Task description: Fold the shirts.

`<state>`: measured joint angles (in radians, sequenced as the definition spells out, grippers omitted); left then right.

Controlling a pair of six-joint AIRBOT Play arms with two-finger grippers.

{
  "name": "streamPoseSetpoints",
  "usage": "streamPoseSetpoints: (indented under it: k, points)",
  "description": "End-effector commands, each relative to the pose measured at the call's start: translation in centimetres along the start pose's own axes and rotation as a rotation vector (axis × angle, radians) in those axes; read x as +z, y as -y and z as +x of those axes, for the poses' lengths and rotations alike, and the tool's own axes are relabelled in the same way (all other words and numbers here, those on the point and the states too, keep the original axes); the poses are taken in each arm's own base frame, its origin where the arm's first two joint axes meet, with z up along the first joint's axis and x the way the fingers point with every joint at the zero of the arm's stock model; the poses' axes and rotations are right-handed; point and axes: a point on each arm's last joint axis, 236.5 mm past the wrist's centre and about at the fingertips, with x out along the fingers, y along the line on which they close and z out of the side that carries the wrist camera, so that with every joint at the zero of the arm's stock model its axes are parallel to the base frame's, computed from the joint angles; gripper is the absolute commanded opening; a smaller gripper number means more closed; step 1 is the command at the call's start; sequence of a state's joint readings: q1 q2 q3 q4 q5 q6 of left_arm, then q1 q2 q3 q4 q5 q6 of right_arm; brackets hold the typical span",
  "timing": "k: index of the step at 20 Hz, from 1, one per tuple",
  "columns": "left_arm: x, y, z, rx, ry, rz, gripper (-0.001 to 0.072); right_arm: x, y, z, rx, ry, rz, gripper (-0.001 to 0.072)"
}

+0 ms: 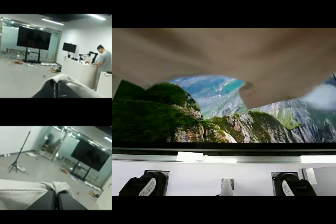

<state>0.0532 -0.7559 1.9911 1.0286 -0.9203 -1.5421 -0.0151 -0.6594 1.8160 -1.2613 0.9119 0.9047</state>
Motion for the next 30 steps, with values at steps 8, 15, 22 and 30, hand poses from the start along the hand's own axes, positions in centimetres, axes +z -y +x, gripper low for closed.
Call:
streamPoseSetpoints:
  k: [8,15,22,30]
  points:
    - [-23.4,-12.0,4.8,0.228,-0.608,-0.119,0.0031,-22.1,-5.6,8.1,0.279,-0.702,0.009,0.0028]
    - [-48.7,-21.6,4.9,0.402,-0.998,-0.34,0.0032,-46.9,-18.1,16.8,0.485,-1.165,0.362,0.0028]
    - [-56.4,-23.9,6.9,0.447,-1.004,-0.518,0.0032,-52.3,-26.0,21.0,0.535,-1.124,0.725,0.0029]
    - [-58.7,-21.1,-1.6,0.355,-1.446,-0.551,0.0682,-52.1,-21.8,17.6,0.566,-1.197,0.493,0.0466]
